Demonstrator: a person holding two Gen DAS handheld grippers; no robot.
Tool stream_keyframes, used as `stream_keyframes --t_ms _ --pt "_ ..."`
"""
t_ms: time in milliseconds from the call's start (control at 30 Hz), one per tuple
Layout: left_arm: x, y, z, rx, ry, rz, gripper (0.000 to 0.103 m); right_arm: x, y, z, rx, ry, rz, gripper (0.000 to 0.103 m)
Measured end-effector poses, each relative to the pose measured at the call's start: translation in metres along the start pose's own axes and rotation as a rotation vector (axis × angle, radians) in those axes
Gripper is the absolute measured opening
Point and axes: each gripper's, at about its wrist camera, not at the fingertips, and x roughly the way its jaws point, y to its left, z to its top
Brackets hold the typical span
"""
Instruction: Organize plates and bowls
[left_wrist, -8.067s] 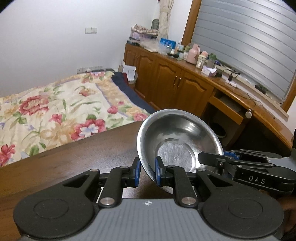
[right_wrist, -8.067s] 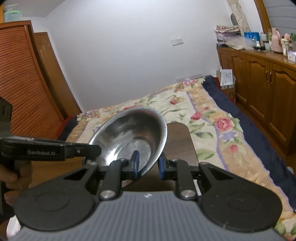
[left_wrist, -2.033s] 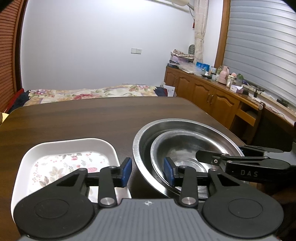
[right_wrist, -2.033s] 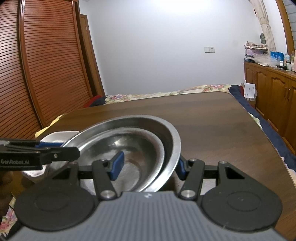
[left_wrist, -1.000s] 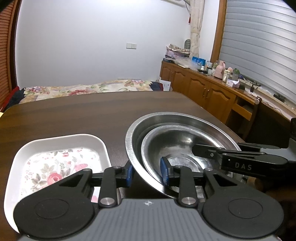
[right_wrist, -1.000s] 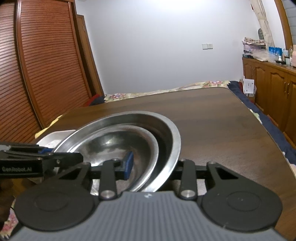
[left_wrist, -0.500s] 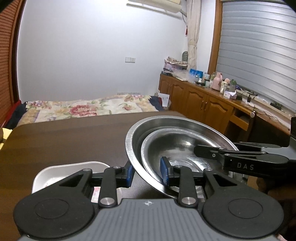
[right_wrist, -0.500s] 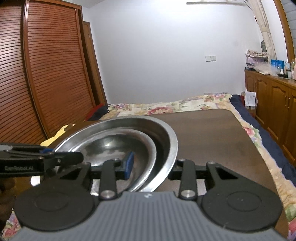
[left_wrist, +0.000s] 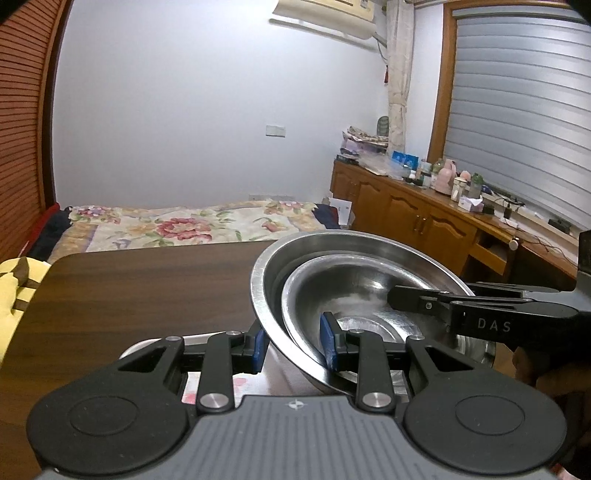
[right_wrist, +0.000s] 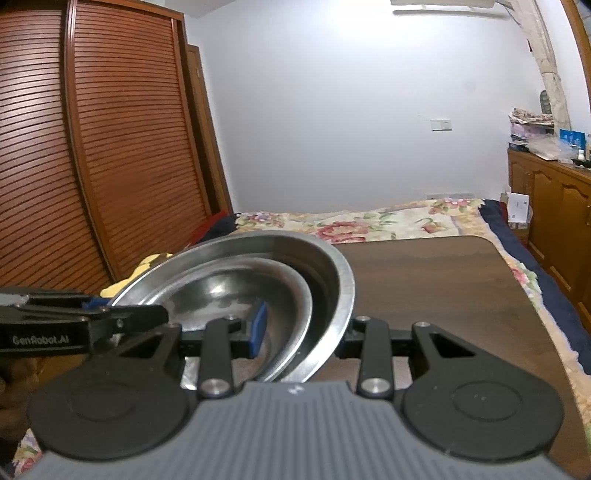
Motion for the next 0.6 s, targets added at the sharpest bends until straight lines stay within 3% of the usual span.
stream_keyframes --t_ms 600 --pt "-0.018 0.034 -0.008 -0.047 -0.022 0.055 0.031 0.02 0.037 0.005 -0.052 0.01 0.053 0.037"
